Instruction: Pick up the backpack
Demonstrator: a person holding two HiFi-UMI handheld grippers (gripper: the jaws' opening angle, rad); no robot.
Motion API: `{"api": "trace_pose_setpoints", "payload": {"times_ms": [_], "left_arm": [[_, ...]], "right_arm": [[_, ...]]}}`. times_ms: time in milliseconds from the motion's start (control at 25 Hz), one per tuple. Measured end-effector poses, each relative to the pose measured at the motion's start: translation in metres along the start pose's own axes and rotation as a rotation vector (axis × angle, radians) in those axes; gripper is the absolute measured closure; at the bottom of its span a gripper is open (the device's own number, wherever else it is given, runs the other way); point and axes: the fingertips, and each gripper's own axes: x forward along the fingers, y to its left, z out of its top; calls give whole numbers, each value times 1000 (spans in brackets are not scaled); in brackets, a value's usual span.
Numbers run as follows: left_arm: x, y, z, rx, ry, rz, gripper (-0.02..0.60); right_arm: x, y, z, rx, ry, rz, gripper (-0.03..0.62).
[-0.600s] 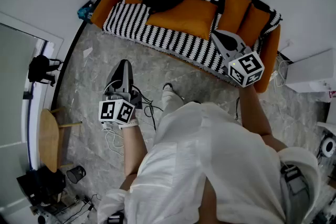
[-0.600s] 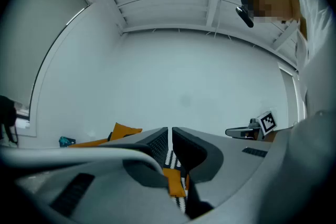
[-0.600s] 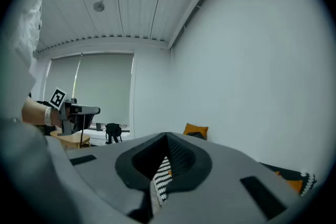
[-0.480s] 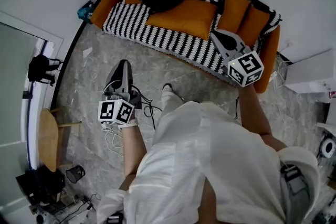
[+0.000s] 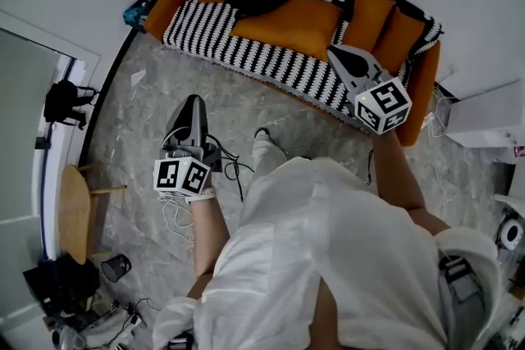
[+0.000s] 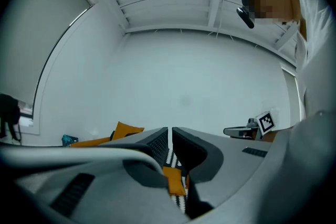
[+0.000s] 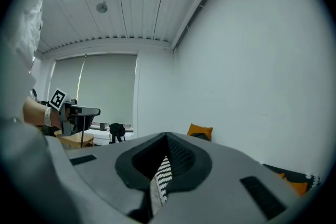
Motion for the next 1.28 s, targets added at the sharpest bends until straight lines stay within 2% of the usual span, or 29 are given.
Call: {"api": "trace_pose_setpoints", "payload": {"times_ms": [200,480,1000,1280], "left_arm": [[5,3,-13,-24,14,-5,537],[22,33,-17,-49,35,-22,537],[75,170,12,-43,26,-45,537],[99,209,9,-66,44,-99,537]], "right_arm": [[7,-1,-7,36,-7,29,576],[37,1,-17,24,50,30,574],[169,-5,7,49,33,-18,574],[209,4,0,66,62,-36,574]]}}
